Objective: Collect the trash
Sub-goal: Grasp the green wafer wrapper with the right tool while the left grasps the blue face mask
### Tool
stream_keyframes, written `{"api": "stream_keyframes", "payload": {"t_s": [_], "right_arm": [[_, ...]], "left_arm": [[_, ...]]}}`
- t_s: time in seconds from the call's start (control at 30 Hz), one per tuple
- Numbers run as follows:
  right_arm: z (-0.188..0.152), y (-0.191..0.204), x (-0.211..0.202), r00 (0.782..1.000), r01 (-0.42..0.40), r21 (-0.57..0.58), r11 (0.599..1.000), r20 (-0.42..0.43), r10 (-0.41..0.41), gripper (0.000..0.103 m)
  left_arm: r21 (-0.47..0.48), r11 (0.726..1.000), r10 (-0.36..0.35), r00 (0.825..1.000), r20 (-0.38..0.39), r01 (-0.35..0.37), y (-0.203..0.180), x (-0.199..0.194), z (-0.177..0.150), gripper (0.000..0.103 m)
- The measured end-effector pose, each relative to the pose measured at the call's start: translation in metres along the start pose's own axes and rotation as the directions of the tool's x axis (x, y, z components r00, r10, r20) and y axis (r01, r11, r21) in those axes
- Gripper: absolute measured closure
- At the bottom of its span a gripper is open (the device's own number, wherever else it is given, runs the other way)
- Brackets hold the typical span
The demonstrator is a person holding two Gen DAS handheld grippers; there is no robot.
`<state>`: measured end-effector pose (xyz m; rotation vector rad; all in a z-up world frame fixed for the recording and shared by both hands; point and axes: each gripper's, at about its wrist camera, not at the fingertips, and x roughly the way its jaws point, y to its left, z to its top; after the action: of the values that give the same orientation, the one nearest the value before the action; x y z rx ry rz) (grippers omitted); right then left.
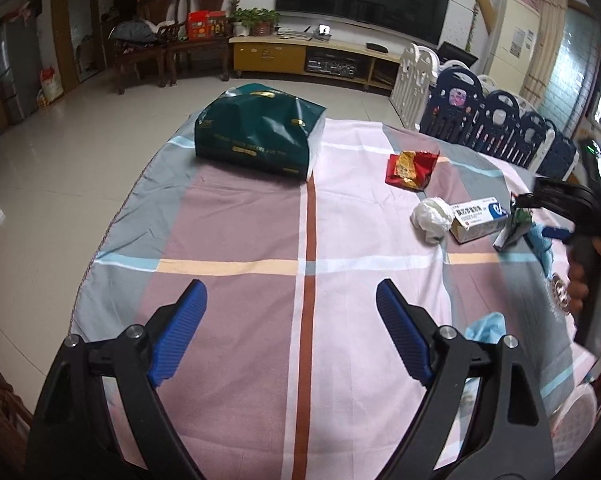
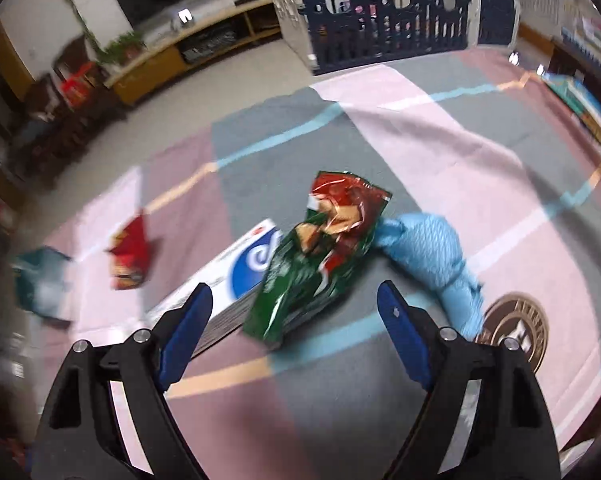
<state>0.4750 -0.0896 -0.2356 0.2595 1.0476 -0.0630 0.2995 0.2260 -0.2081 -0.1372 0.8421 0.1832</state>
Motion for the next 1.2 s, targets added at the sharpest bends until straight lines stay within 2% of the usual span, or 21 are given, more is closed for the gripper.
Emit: {"api": "stream_keyframes", "payload": {"t_s": [0.07,0.1,0.13,0.17,0.23,0.33,0.43,0.53,0.57,0.6,0.63,0.67,0.7,0.73,0.8,0.83,0.93,1.03,1.07,1.13,1.2], "right_arm": [[-0.001,0.004,0.018,0.999,0.034,-0.017,0.999,-0.029,-0.035,0.048],[-0.002,0.006,0.024,0.998,0.029,-0.019,0.999,-0.05,-0.03,0.072],[-0.006,0.007,0.028,0.998,0.012,-0.016,1.0,-0.063,-0.013,0.078],[-0.013,0.005,0.026,0.998,-0.011,-0.014,1.0,-0.06,0.01,0.079],[-0.024,0.003,0.014,0.998,-0.038,-0.046,0.998,-0.058,0.035,0.081],[-0.053,-0.005,-0.023,0.997,-0.071,-0.124,0.99,-0.037,0.067,0.081],[-0.086,-0.01,-0.053,0.999,-0.04,-0.24,0.97,-0.018,0.037,0.081],[-0.125,-0.006,-0.076,1.0,0.005,-0.4,0.917,-0.005,-0.008,0.081],[-0.139,-0.001,-0.083,1.0,0.016,-0.484,0.875,-0.006,-0.022,0.08],[-0.149,0.003,-0.088,0.999,0.037,-0.543,0.839,0.005,-0.041,0.075],[-0.156,0.005,-0.093,0.999,0.05,-0.572,0.819,0.017,-0.049,0.06],[-0.159,0.003,-0.097,0.999,0.052,-0.576,0.816,0.029,-0.042,0.05],[-0.159,-0.001,-0.102,0.999,0.031,-0.557,0.83,0.034,-0.015,0.035],[-0.157,-0.008,-0.109,0.999,-0.026,-0.509,0.86,0.022,0.043,0.031],[-0.15,-0.023,-0.115,0.99,-0.137,-0.393,0.909,-0.016,0.142,0.031],[-0.146,-0.031,-0.115,0.986,-0.162,-0.324,0.932,-0.019,0.164,0.031],[-0.142,-0.052,-0.122,0.984,-0.172,-0.178,0.969,0.013,0.177,0.031],[-0.144,-0.064,-0.127,0.984,-0.164,-0.102,0.981,0.052,0.17,0.031],[-0.146,-0.066,-0.126,0.983,-0.169,-0.081,0.982,0.055,0.173,0.031],[-0.149,-0.069,-0.122,0.983,-0.175,-0.045,0.984,0.05,0.177,0.031],[-0.151,-0.065,-0.113,0.985,-0.17,-0.032,0.985,0.03,0.171,0.031]], "left_arm": [[0.034,0.998,-0.046,0.999,-0.006,0.046,-0.007,0.0,-0.001,0.016],[0.046,0.994,-0.094,0.995,-0.017,0.095,-0.011,0.001,-0.001,0.016],[0.058,0.987,-0.149,0.988,-0.035,0.151,-0.016,0.001,-0.003,0.016],[0.07,0.975,-0.206,0.977,-0.057,0.209,-0.022,0.002,-0.004,0.016],[0.09,0.957,-0.271,0.959,-0.078,0.277,-0.033,0.002,-0.007,0.016],[0.125,0.934,-0.324,0.941,-0.101,0.336,-0.052,0.002,-0.011,0.016],[0.148,0.928,-0.324,0.936,-0.135,0.342,-0.068,0.007,-0.016,0.016],[0.158,0.924,-0.322,0.933,-0.163,0.347,-0.078,0.01,-0.02,0.016],[0.166,0.923,-0.322,0.933,-0.16,0.347,-0.08,0.009,-0.021,0.016],[0.176,0.921,-0.322,0.934,-0.155,0.347,-0.08,0.007,-0.021,0.016],[0.184,0.921,-0.318,0.936,-0.151,0.342,-0.081,0.006,-0.021,0.016],[0.187,0.921,-0.315,0.937,-0.153,0.341,-0.081,0.007,-0.022,0.016],[0.189,0.92,-0.317,0.935,-0.16,0.344,-0.081,0.008,-0.022,0.016],[0.191,0.917,-0.32,0.933,-0.168,0.349,-0.081,0.009,-0.022,0.016],[0.209,0.909,-0.329,0.929,-0.171,0.361,-0.083,0.008,-0.023,0.016],[0.221,0.901,-0.34,0.925,-0.171,0.372,-0.086,0.007,-0.024,0.016],[0.275,0.87,-0.372,0.911,-0.178,0.408,-0.101,0.003,-0.029,0.016],[0.356,0.849,-0.345,0.92,-0.185,0.39,-0.12,0.005,-0.038,0.016],[0.376,0.846,-0.329,0.925,-0.189,0.377,-0.124,0.007,-0.042,0.019],[0.399,0.841,-0.303,0.928,-0.216,0.367,-0.132,0.015,-0.047,0.04],[0.375,0.841,-0.301,0.914,-0.273,0.389,-0.131,0.025,-0.05,0.08]]}}
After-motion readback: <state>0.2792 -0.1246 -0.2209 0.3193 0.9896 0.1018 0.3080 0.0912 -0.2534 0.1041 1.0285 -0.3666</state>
